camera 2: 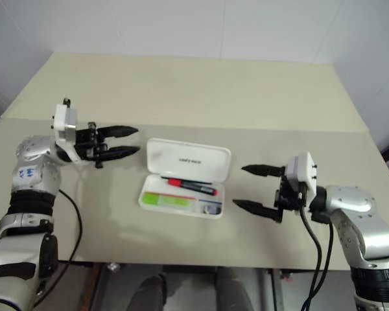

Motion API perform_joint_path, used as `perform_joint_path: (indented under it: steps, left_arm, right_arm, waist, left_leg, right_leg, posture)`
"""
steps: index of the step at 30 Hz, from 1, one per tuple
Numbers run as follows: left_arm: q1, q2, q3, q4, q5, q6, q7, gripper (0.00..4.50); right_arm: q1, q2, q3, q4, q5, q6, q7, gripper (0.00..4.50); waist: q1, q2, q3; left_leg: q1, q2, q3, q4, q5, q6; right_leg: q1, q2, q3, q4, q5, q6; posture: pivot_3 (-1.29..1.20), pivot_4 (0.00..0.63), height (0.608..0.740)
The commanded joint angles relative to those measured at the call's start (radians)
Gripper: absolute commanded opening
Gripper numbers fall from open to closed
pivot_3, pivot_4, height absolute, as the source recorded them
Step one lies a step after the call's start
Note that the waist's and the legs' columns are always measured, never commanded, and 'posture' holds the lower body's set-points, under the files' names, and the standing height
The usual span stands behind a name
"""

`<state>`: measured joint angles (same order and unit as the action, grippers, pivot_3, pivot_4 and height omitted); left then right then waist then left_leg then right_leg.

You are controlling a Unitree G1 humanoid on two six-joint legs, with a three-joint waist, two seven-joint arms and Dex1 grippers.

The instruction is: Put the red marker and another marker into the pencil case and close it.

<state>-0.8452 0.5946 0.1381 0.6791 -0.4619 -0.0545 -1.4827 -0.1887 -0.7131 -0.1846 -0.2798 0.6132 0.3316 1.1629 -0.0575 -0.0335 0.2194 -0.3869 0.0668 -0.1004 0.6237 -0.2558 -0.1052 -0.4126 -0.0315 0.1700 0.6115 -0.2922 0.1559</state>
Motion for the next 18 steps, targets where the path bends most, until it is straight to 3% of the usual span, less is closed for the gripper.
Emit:
perform_joint_path:
  steps: [1,4,11,14,18]
  left_arm:
    - [-0.069,0.002,0.008,0.073,0.026,-0.052,-0.013,0.93]
    - [-0.14,-0.003,0.007,0.193,0.072,-0.123,0.009,0.02]
    - [-0.295,-0.015,-0.014,0.474,0.214,-0.284,0.152,0.02]
    - [-0.303,-0.022,-0.081,0.551,0.332,-0.327,0.221,0.02]
    - [-0.298,-0.067,-0.104,0.604,0.386,-0.321,0.233,0.02]
  right_arm:
    - [0.014,-0.009,-0.048,-0.031,0.009,-0.023,-0.027,4.5]
    - [0.03,-0.007,-0.064,-0.044,0.022,-0.023,-0.044,4.5]
    - [0.058,-0.015,-0.097,-0.063,0.033,-0.023,-0.063,4.5]
    - [0.064,-0.018,-0.102,-0.068,0.03,-0.019,-0.07,4.5]
    - [0.076,-0.026,-0.111,-0.07,0.035,-0.015,-0.071,4.5]
  waist:
    - [0.001,0.0,0.0]
    - [0.002,0.0,0.0]
    - [0.004,0.0,0.0]
    - [0.003,0.0,0.0]
    - [0.004,0.0,0.0]
  left_leg:
    - [0.0,0.0,0.0,0.0,0.0,0.0]
    - [0.0,0.0,0.0,-0.002,0.0,0.0]
    - [0.0,0.0,0.0,-0.003,0.0,0.0]
    - [0.0,0.0,0.0,-0.003,0.0,0.0]
    - [0.0,0.0,0.0,-0.003,0.0,0.0]
  right_leg:
    - [0.0,0.0,0.0,0.0,0.001,0.002]
    - [-0.001,0.0,0.0,0.0,0.003,0.006]
    - [-0.001,0.0,-0.001,-0.001,0.003,0.007]
    - [-0.001,0.0,-0.001,-0.001,0.003,0.007]
    - [-0.001,0.0,-0.001,0.0,0.003,0.007]
  posture:
    - [0.0,0.15,0.74]
    - [0.0,0.15,0.74]
    - [0.0,0.15,0.74]
    - [0.0,0.15,0.74]
    - [0.0,0.15,0.74]
